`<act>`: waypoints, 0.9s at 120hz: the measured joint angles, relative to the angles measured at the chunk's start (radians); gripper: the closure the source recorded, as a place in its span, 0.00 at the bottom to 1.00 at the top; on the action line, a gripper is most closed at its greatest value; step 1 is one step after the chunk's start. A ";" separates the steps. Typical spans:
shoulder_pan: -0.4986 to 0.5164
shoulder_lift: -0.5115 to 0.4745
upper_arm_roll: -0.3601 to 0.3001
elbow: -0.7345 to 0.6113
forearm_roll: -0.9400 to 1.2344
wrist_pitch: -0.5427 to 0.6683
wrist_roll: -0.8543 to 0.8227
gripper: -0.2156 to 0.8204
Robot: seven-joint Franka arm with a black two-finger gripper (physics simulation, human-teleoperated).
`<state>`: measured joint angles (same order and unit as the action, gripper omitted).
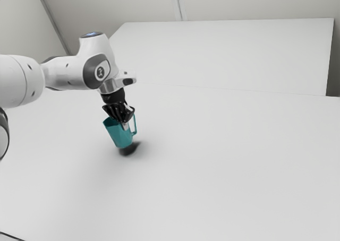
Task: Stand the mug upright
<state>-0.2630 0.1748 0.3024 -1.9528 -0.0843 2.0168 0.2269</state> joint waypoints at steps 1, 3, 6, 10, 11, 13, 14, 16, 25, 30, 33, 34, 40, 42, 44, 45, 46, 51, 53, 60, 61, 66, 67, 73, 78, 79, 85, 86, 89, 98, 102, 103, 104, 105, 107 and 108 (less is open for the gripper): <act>0.000 0.001 0.000 0.000 0.003 0.003 -0.004 0.97; -0.001 0.003 0.000 0.000 0.007 0.008 -0.011 0.97; -0.002 0.007 0.000 0.000 0.013 0.016 -0.022 0.97; -0.005 0.012 0.000 0.000 0.019 0.026 -0.036 0.97; -0.005 0.013 0.000 0.000 0.021 0.029 -0.040 0.97; -0.006 0.017 0.000 0.000 0.023 0.033 -0.047 0.97; -0.006 0.019 0.000 0.000 0.024 0.036 -0.050 0.97; -0.007 0.023 0.000 0.000 0.026 0.040 -0.056 0.97; -0.009 0.039 0.000 0.001 0.032 0.059 -0.082 0.97; -0.011 0.045 0.000 0.002 0.034 0.068 -0.096 0.97; -0.013 0.048 0.000 0.002 0.035 0.074 -0.103 0.97; -0.014 0.049 0.000 0.002 0.035 0.075 -0.106 0.97; -0.016 0.054 0.000 0.003 0.037 0.084 -0.120 0.97; -0.016 0.055 0.000 0.003 0.037 0.087 -0.124 0.97; -0.017 0.056 0.000 0.003 0.037 0.089 -0.128 0.97; -0.017 0.057 0.000 0.003 0.038 0.090 -0.130 0.96; -0.018 0.057 0.000 0.003 0.038 0.091 -0.132 0.96; -0.020 0.058 0.000 0.003 0.038 0.096 -0.142 0.91; -0.020 0.059 0.000 0.003 0.038 0.097 -0.145 0.87; -0.022 0.059 0.000 0.002 0.037 0.102 -0.157 0.74; -0.022 0.059 0.000 0.002 0.037 0.102 -0.159 0.72; -0.022 0.059 0.000 0.001 0.037 0.105 -0.166 0.63; -0.022 0.059 0.000 0.001 0.037 0.105 -0.168 0.62; -0.023 0.059 0.000 0.001 0.036 0.107 -0.176 0.53; -0.025 0.055 0.000 0.001 0.036 0.107 -0.183 0.47; -0.026 0.054 0.000 0.001 0.036 0.107 -0.184 0.46; -0.031 0.041 0.000 0.003 0.036 0.105 -0.191 0.41; -0.033 0.038 0.000 0.003 0.036 0.105 -0.192 0.40; -0.036 0.025 -0.002 0.004 0.036 0.102 -0.196 0.38; -0.041 -0.029 -0.018 0.007 0.035 0.084 -0.205 0.33; -0.042 -0.065 -0.025 0.008 0.035 0.071 -0.207 0.31; -0.041 -0.074 -0.028 0.008 0.035 0.067 -0.208 0.31; -0.041 -0.085 -0.031 0.008 0.035 0.063 -0.208 0.30; -0.040 -0.097 -0.034 0.009 0.035 0.059 -0.208 0.30; -0.039 -0.118 -0.040 0.009 0.035 0.050 -0.208 0.29; -0.037 -0.128 -0.044 0.010 0.035 0.046 -0.207 0.29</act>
<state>-0.3004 0.0469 0.2587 -1.9433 -0.0489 2.0630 0.0195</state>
